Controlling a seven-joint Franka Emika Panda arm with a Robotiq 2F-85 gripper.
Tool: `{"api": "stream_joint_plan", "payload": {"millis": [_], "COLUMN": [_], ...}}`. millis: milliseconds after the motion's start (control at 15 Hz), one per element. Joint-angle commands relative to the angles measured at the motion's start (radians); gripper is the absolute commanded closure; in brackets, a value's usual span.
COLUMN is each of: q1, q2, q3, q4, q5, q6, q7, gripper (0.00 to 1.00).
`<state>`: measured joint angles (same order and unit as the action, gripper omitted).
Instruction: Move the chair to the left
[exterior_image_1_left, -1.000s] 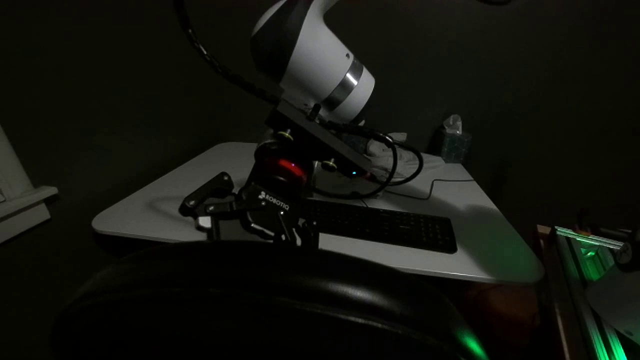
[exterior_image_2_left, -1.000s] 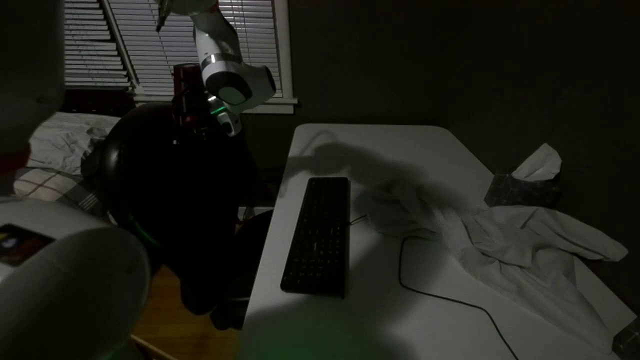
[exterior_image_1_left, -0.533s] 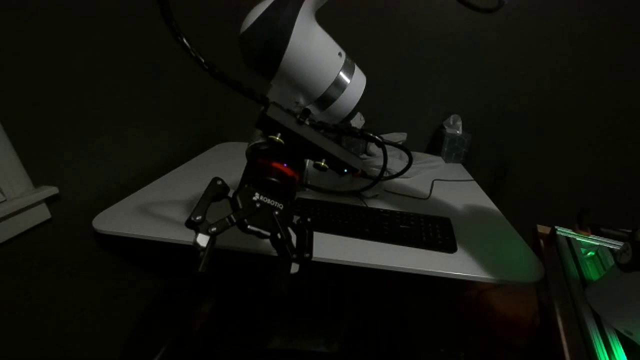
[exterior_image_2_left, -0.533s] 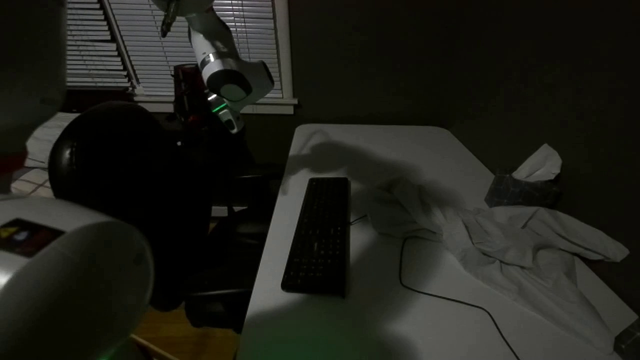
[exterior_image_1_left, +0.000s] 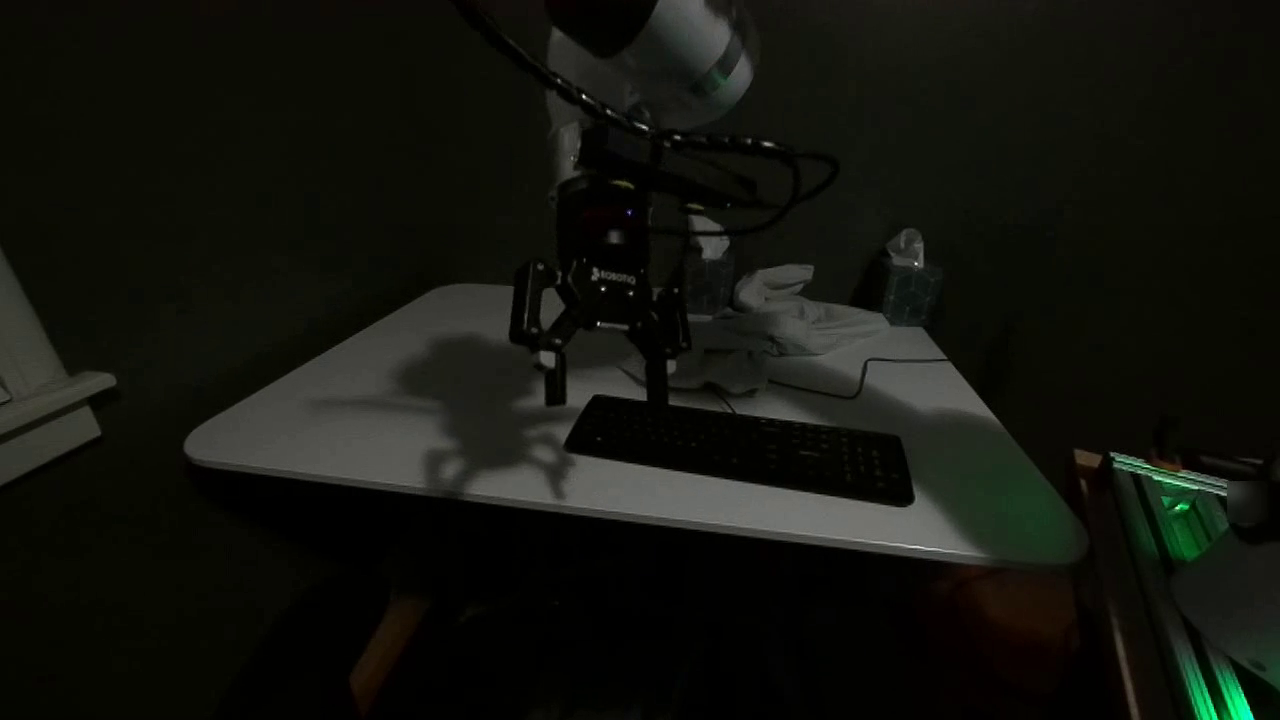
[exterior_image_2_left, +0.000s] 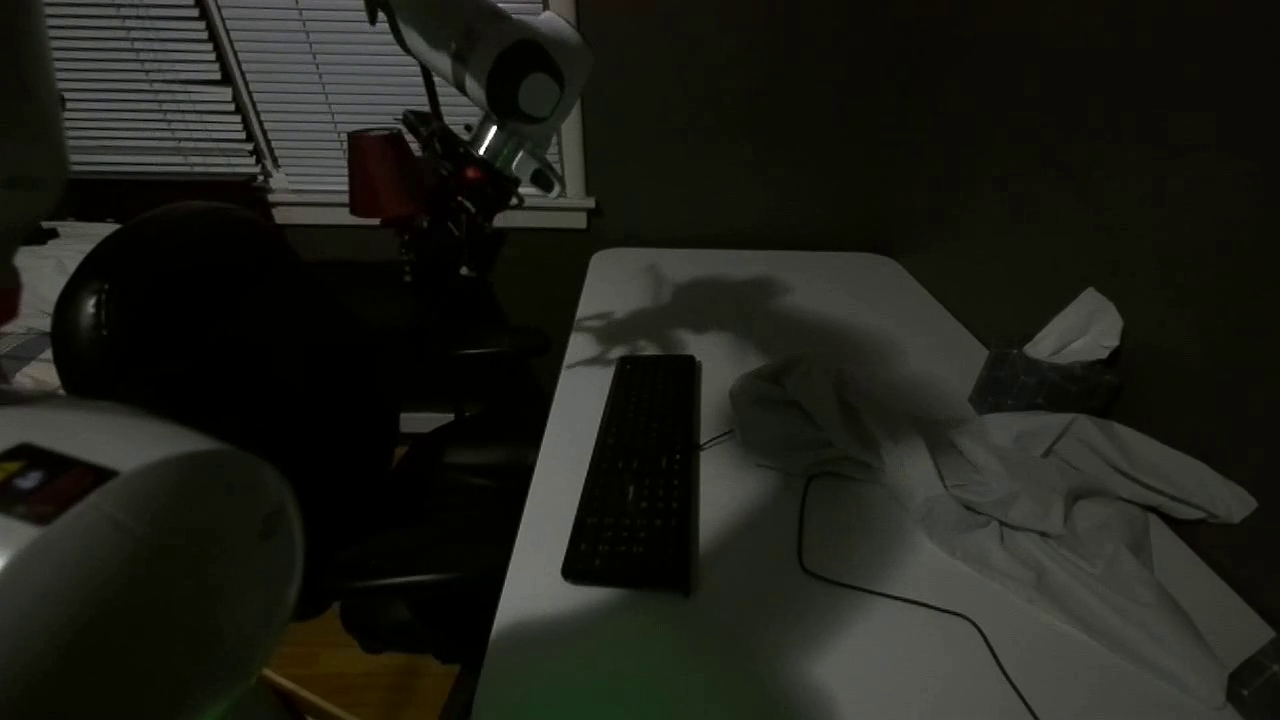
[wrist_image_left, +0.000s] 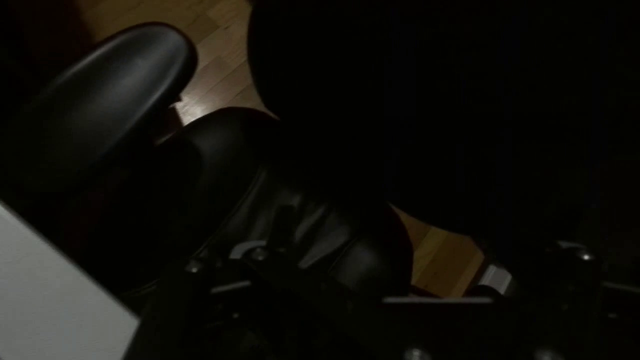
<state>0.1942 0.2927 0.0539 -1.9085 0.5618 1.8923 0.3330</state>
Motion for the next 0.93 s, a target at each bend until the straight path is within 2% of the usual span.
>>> {"api": "stream_joint_plan", "payload": {"millis": [0, 267, 467, 533, 667, 867], "q1": [-0.002, 0.002, -0.005, -0.017, -0.019, -0.020], "q2": [-0.058, -0.116, -0.167, -0.127, -0.145, -0.148], "q3": [-0.002, 0.000, 0.000, 0.013, 0.013, 0.013], "q4": [0.035, 0.066, 0.038, 0.072, 0.071, 0.069], "q5": [-0.225, -0.464, -0.632, -0.550, -0.602, -0.615], "q6": [-0.087, -0.155, -0.117, -0.134, -0.134, -0.134], "q7": [0.102, 0.133, 0.109, 0.109, 0.108, 0.108], "gripper": [0.00, 0.00, 0.00, 0.00, 0.00, 0.00]}}
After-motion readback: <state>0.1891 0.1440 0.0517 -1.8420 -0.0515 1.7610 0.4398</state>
